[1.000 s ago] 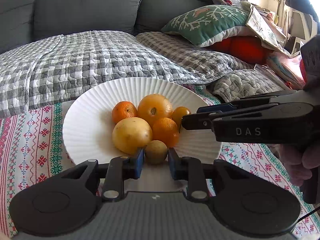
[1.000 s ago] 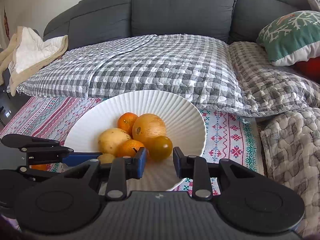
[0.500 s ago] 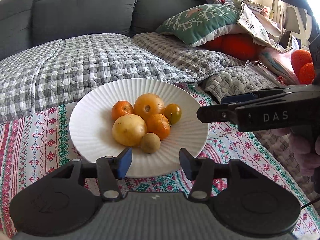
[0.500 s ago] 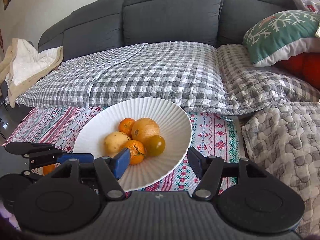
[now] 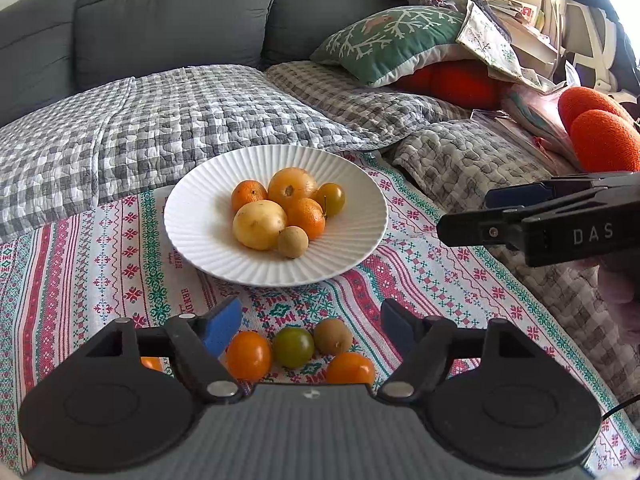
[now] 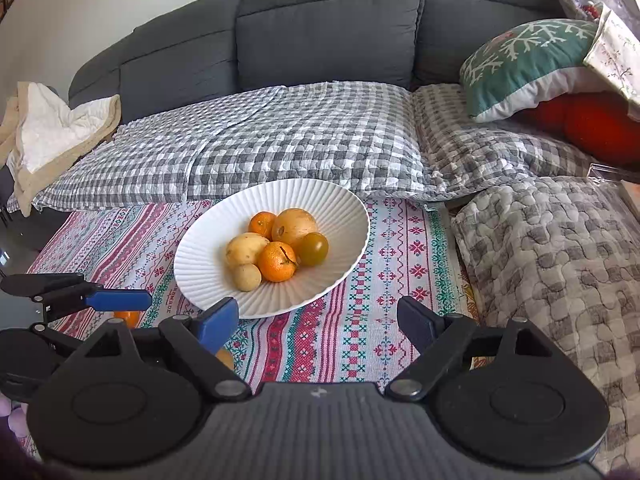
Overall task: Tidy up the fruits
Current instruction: 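Withdraw both tools from the plate back over the cloth, then close the left tool on a green tomato on the cloth, then grasp a pale yellow round fruit with the right tool while the left tool holds the green tomato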
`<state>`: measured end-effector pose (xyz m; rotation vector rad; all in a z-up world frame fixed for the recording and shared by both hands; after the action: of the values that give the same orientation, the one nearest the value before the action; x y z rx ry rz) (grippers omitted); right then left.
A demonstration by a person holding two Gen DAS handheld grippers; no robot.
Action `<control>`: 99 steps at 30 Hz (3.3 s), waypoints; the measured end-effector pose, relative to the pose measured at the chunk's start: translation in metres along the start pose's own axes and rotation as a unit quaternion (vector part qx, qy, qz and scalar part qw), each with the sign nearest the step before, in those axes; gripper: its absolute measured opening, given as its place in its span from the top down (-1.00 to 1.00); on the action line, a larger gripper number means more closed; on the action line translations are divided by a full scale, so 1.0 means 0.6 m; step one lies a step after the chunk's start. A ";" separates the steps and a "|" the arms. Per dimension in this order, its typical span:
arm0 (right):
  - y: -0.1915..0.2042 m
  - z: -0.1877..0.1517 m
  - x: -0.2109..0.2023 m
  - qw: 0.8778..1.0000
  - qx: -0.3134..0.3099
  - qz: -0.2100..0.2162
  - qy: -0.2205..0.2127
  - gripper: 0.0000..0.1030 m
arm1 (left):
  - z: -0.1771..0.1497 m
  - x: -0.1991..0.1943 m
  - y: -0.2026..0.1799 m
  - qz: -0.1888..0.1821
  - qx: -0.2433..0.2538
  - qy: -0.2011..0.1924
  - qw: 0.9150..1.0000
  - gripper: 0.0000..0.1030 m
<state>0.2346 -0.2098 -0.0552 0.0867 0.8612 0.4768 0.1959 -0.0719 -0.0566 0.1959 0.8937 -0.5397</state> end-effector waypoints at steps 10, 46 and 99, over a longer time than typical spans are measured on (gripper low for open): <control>0.025 -0.038 -0.046 1.000 -0.003 -0.008 0.000 -0.92 | -0.035 -0.044 0.008 0.008 -0.016 0.005 1.000 -0.65; 0.106 -0.176 -0.043 0.998 -0.064 0.009 0.009 -1.00 | -0.221 -0.069 -0.014 -0.017 0.086 0.012 0.996 -0.60; 0.228 -0.180 0.064 0.989 -0.121 0.034 0.084 0.26 | -0.197 -0.059 0.065 0.037 0.023 0.075 0.996 0.72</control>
<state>0.1247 -0.0835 -0.1169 -0.1494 0.9602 0.6562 0.1175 0.0192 -0.1045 0.3140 1.0158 -0.4809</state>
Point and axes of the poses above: each gripper's, at about its wrist camera, not at the fingertips, and x roughly the way its jaws point, y to its left, z to its top, the point moved 9 cm from there along x, roughly the way its jaws point, and after that the axes turned 9 degrees about y, right-handed, at the moved point
